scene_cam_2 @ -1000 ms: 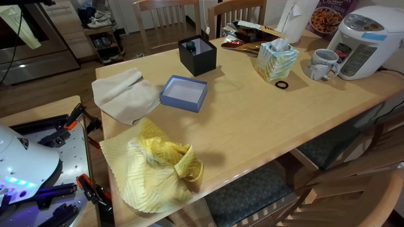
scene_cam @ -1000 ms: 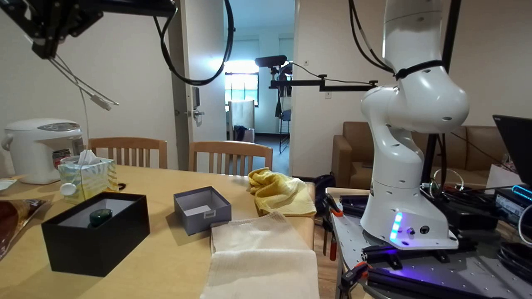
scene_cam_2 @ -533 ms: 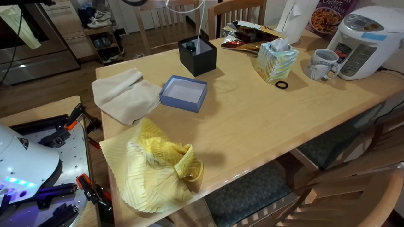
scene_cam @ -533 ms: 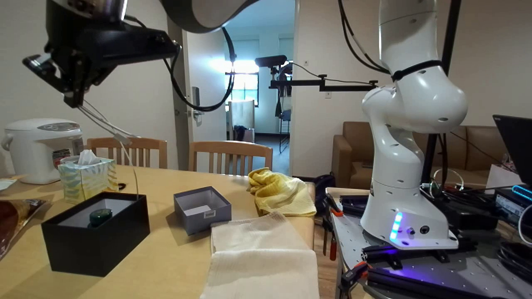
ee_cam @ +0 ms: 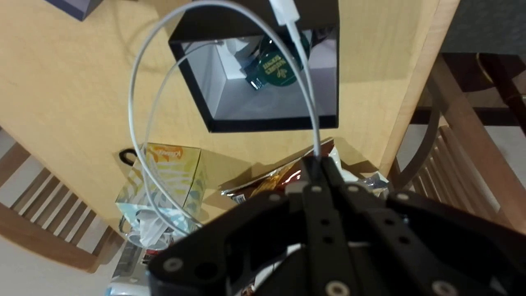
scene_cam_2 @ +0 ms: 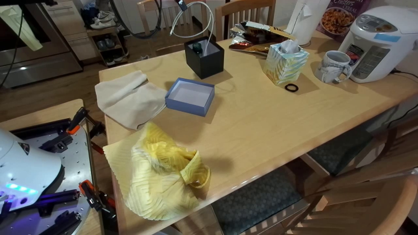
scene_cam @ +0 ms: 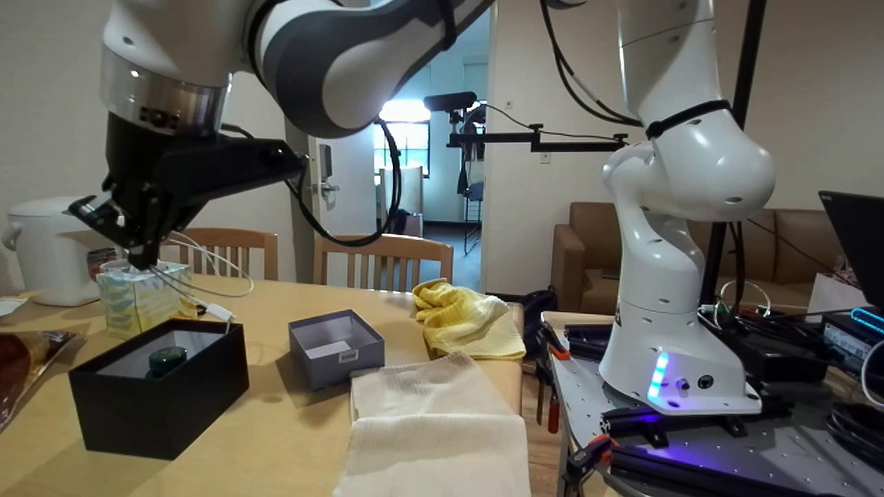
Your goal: Put the cable in the black box
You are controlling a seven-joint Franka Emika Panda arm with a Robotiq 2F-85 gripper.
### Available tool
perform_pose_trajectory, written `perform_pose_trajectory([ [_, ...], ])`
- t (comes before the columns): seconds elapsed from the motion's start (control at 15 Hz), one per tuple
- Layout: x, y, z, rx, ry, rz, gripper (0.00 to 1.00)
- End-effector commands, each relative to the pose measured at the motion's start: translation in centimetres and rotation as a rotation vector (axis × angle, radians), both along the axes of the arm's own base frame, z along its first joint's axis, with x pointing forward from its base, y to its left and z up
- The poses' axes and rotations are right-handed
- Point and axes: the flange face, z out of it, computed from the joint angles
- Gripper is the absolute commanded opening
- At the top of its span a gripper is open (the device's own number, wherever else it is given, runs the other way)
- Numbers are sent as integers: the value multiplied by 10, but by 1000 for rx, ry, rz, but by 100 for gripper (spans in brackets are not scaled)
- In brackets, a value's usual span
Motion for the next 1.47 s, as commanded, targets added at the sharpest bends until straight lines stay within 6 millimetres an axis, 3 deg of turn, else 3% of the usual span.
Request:
perform_pose_trajectory([
  [0.0, 0, -6, -21, 93, 30, -15, 1],
  [0.2, 1, -7, -32, 154, 91, -37, 1],
  [0.53, 11, -1, -9, 192, 40, 14, 1],
  [0.8, 26, -9, 6, 154, -28, 9, 1],
  [1.07, 45, -15, 3, 168, -129, 53, 1],
  [1.4, 60, -18, 14, 214, -190, 87, 1],
])
